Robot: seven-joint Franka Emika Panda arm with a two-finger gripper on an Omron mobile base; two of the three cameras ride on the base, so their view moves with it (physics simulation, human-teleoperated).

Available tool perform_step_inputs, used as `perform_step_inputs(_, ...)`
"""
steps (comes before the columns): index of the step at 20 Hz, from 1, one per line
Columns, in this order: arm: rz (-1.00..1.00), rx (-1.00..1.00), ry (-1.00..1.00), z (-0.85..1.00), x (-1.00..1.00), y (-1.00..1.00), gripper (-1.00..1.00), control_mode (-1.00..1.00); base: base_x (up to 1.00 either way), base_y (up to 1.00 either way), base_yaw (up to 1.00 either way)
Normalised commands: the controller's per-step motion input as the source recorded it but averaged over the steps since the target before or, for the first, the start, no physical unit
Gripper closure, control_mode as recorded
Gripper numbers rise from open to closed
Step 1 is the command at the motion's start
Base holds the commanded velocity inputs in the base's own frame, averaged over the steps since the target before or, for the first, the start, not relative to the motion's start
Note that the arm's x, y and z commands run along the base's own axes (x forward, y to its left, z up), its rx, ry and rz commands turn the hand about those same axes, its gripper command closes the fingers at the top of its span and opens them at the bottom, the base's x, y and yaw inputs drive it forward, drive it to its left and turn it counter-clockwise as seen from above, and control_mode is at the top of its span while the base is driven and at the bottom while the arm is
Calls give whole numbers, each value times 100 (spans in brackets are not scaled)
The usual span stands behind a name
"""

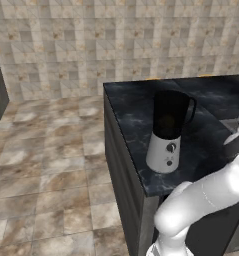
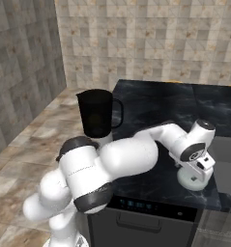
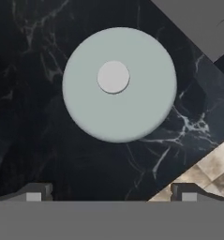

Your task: Open the blender lid, put the pear in the blender, close the lid, and start the blender.

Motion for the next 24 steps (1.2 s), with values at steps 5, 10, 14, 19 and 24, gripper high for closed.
perform_step_inputs(5, 0, 0, 0, -27, 32, -11, -100, -100, 0, 0, 0)
perform_step_inputs(10, -1, 0, 2, -19, 30, -22, -100, -100, 0, 0, 0)
perform_step_inputs(14, -4, -3, 3, -27, 22, -13, -100, -100, 0, 0, 0)
perform_step_inputs(19, -4, -3, 2, -32, 16, -5, -100, -100, 0, 0, 0)
perform_step_inputs(24, -3, -1, 2, -20, 25, 0, -100, -100, 0, 0, 0)
